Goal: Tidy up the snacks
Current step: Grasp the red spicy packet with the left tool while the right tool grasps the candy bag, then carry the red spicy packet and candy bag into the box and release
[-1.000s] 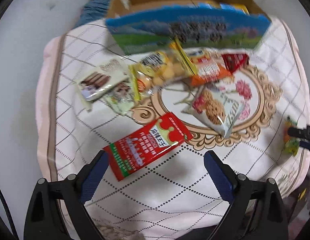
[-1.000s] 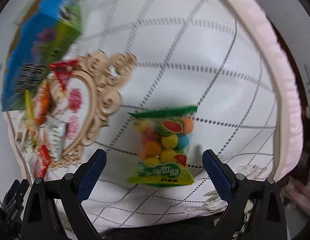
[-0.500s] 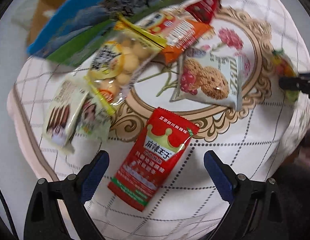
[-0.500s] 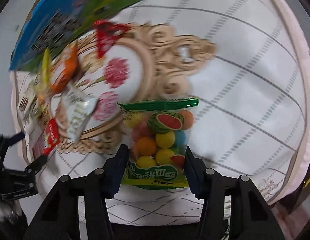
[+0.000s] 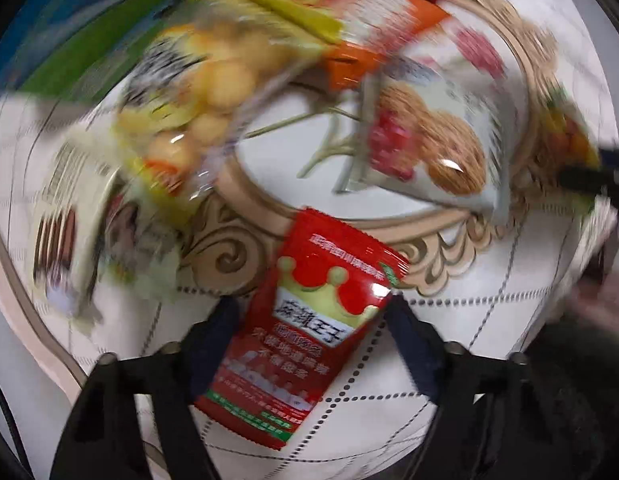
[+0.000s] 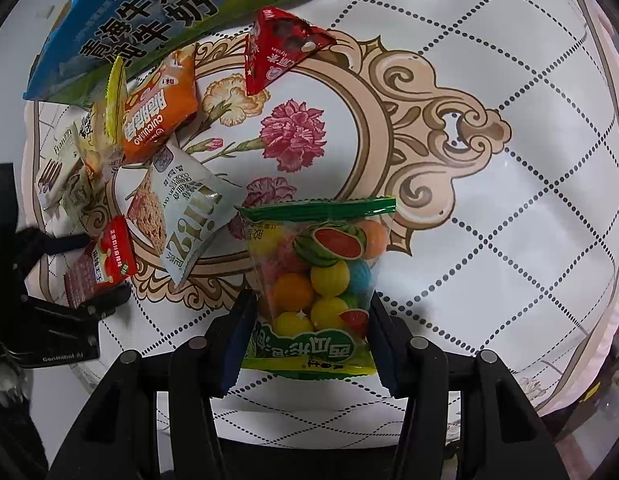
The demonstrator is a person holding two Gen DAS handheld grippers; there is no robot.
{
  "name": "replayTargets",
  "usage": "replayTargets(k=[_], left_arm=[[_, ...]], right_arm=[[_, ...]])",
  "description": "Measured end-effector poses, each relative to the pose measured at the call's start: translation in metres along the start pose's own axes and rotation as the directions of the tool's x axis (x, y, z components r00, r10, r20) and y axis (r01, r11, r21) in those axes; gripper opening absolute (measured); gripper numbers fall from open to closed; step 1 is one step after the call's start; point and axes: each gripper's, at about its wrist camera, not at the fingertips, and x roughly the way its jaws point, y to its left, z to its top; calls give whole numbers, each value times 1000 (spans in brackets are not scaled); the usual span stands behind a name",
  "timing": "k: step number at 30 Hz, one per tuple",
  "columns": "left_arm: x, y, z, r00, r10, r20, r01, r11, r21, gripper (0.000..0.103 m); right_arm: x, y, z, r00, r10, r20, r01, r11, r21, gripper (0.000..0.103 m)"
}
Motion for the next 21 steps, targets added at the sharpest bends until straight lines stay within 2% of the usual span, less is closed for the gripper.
replayTargets(k=[2, 4, 6, 7, 11, 17, 21], left_arm=[[-3, 16, -8, 999, -32, 28, 36, 990, -136, 71], [-4, 29, -19, 996, -70, 52, 82, 963, -255, 71], [-4, 37, -29, 991, -114, 71, 130, 945, -300, 71], [-3, 38, -31, 989, -127, 73, 143, 943, -300, 72], [4, 33, -40, 992, -114, 46, 121, 968, -222, 74], [11, 6, -30, 997, -82, -13, 80, 991, -103, 79], [14, -11, -23, 998, -67, -12, 66, 993, -95, 79]], right_arm=[[4, 3, 1, 1000, 16, -2, -16, 1000, 8, 57], [3, 4, 1, 999, 31, -8, -31, 999, 8, 56], [4, 9, 2, 999, 40, -15, -40, 999, 5, 56], [6, 12, 3, 999, 43, -19, -43, 999, 5, 56], [14, 21, 10, 998, 48, -51, -47, 999, 25, 58], [26, 19, 26, 994, 63, -87, -57, 996, 66, 61], [29, 22, 30, 993, 57, -99, -51, 996, 67, 63]])
